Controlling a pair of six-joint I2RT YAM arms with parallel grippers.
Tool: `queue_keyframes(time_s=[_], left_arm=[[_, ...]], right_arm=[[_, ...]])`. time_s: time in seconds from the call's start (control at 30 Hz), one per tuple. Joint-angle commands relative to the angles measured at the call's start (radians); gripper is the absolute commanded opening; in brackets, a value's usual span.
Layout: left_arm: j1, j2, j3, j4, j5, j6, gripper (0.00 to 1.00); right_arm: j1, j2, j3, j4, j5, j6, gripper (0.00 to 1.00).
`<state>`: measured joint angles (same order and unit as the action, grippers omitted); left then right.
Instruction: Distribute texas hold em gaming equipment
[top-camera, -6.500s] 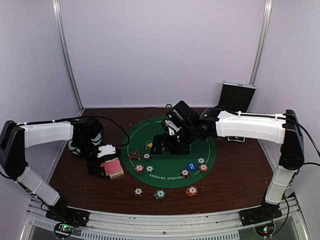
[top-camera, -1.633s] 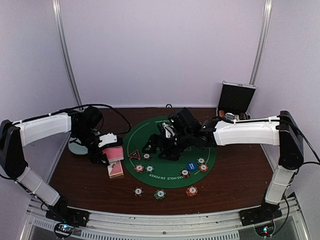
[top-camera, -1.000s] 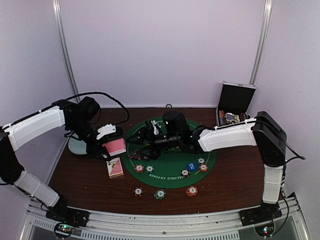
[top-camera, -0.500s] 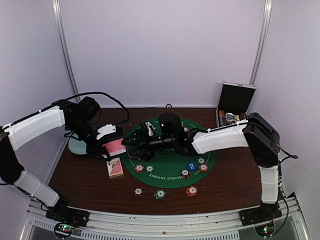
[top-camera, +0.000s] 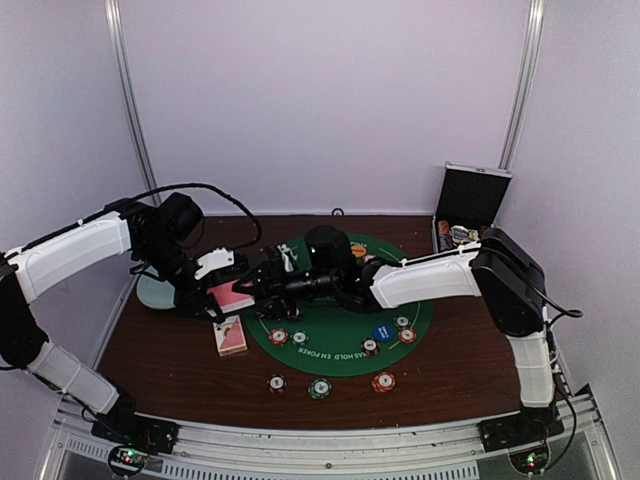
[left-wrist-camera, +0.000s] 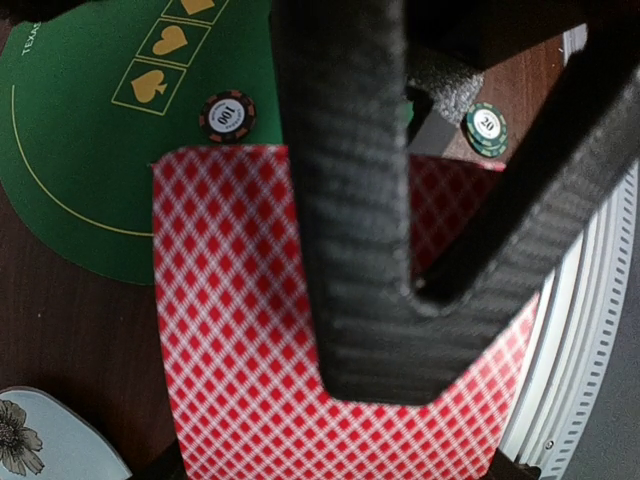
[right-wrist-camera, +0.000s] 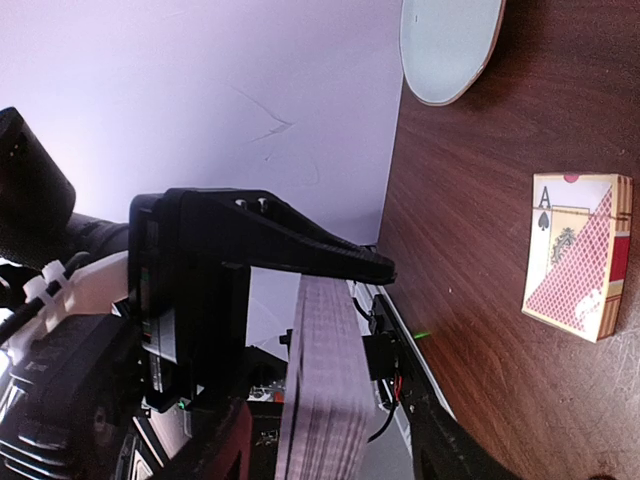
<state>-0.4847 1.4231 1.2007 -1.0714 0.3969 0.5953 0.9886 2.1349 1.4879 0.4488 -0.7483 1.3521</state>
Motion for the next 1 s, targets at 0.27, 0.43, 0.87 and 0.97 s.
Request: queue_keyframes(time_s=[0.27, 0.43, 0.87, 0.97], left_arm=[[-0.006, -0.019, 0.026, 0.049, 0.028, 0.000, 0.00], [-0.006, -0.013, 0.024, 0.078, 0.035, -0.010, 0.80], [-0.005, -0.043, 0.005, 0.118, 0.208, 0.034, 0.98], [-0.006, -0.041, -0.020, 0.151, 0.212, 0.009, 0.98]], right_arm=[[0.008, 0.054, 0.036, 0.120, -0.039, 0.090, 0.24], [0.008, 0.059, 0.028, 0.148, -0.041, 0.116, 0.05], [0.007, 0.038, -0.004, 0.210, -0.025, 0.167, 0.03], [0.007, 0.034, -0.014, 0.246, -0.005, 0.190, 0.03]])
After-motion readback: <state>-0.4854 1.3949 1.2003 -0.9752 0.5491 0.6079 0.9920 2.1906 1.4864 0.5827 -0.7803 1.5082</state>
